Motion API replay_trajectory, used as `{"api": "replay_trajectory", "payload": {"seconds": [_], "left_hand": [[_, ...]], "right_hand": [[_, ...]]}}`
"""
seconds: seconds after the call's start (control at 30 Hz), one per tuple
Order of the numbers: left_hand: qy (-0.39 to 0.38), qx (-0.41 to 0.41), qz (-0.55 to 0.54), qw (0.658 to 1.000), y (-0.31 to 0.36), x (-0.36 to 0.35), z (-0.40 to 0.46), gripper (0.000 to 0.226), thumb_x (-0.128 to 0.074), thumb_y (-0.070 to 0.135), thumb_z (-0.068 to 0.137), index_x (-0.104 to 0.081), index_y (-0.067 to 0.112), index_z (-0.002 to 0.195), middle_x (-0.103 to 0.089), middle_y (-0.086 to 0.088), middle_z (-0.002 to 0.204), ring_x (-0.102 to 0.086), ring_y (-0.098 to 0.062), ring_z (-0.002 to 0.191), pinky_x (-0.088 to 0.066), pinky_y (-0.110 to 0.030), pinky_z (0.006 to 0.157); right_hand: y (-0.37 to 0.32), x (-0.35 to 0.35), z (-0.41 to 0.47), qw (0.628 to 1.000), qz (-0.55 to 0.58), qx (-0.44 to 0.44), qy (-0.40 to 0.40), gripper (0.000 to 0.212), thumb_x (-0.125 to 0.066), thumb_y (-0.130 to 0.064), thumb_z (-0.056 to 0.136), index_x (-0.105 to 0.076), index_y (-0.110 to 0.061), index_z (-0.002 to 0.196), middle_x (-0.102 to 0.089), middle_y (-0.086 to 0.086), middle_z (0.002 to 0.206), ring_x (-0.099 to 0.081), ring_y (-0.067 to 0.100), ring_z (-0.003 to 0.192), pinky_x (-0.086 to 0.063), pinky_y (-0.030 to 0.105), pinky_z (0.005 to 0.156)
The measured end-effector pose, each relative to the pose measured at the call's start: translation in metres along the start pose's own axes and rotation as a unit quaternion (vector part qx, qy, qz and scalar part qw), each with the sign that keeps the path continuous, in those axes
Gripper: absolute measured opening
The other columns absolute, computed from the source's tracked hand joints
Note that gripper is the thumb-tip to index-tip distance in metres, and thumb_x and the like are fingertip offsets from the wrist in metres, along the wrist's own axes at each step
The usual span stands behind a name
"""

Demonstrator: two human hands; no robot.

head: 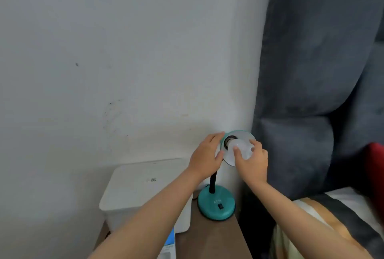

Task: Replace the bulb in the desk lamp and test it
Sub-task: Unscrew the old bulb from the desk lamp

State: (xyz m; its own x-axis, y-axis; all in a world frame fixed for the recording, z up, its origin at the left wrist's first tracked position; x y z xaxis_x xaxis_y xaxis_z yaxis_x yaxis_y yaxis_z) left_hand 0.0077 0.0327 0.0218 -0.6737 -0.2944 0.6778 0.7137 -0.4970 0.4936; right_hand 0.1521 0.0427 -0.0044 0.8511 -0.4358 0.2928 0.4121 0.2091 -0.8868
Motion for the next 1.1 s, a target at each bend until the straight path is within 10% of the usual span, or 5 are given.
{"api": "replay_trajectory", "payload": {"seconds": [0.2, 0.8, 1.1], "left_hand": [[-0.012, 0.027, -0.017, 0.999, -0.009, -0.013, 0.015, 0.054, -0.052, 0.013, 0.09, -0.038, 0.028, 0.14, -0.054, -0.001, 0.126, -0.06, -0.021, 0.1, -0.05, -0.039, 0.09], [0.0, -0.037, 0.039, 0.999, -0.015, -0.023, 0.019, 0.055, -0.053, 0.008, 0.09, -0.037, 0.022, 0.141, -0.058, -0.008, 0.119, -0.057, -0.022, 0.096, -0.04, -0.02, 0.081], [0.021, -0.034, 0.003, 0.999, -0.014, -0.022, 0.02, 0.055, -0.055, 0.002, 0.086, -0.044, 0.02, 0.137, -0.059, -0.009, 0.114, -0.06, -0.024, 0.095, -0.048, -0.031, 0.085]], "right_hand": [[0.002, -0.011, 0.012, 1.0, 0.019, 0.007, -0.004, 0.049, -0.071, -0.03, 0.079, -0.052, -0.014, 0.121, -0.052, 0.016, 0.119, -0.047, 0.018, 0.097, -0.035, 0.026, 0.079], [0.008, -0.01, 0.016, 0.988, -0.068, 0.135, -0.041, 0.047, -0.071, -0.003, 0.072, -0.064, -0.017, 0.116, -0.048, 0.008, 0.123, -0.052, 0.023, 0.109, -0.038, 0.023, 0.084], [0.009, -0.014, 0.014, 0.999, 0.006, -0.053, 0.004, 0.064, -0.066, -0.033, 0.083, -0.041, -0.002, 0.134, -0.052, 0.022, 0.13, -0.049, 0.034, 0.12, -0.041, 0.032, 0.09]]}}
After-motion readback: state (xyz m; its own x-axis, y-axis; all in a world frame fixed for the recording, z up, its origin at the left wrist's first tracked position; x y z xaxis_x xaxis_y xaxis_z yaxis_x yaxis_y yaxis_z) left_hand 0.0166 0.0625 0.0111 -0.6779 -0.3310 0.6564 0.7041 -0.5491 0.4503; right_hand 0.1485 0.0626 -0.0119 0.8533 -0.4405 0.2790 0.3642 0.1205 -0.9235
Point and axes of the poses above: each hand's wrist, its own z-axis towards the middle knuckle, its own x-axis out of the back of the hand, y = z × x, the point moved 4 cm from there along z, towards the middle knuckle
